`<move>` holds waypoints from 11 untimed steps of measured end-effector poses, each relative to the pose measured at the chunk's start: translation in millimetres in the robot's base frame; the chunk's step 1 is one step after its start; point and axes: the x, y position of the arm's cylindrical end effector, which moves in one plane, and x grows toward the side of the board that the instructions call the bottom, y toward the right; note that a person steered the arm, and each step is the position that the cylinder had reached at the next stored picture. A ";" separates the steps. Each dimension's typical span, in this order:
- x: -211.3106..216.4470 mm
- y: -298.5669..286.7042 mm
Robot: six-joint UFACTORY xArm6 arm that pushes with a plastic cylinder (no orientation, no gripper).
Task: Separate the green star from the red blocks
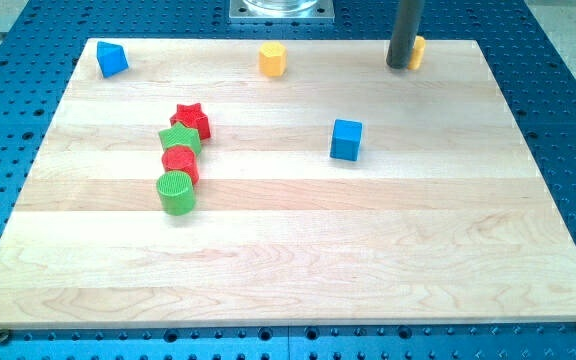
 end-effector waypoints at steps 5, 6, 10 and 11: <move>80.9 -25.3; 80.9 -29.6; 80.9 -55.9; 80.9 -58.3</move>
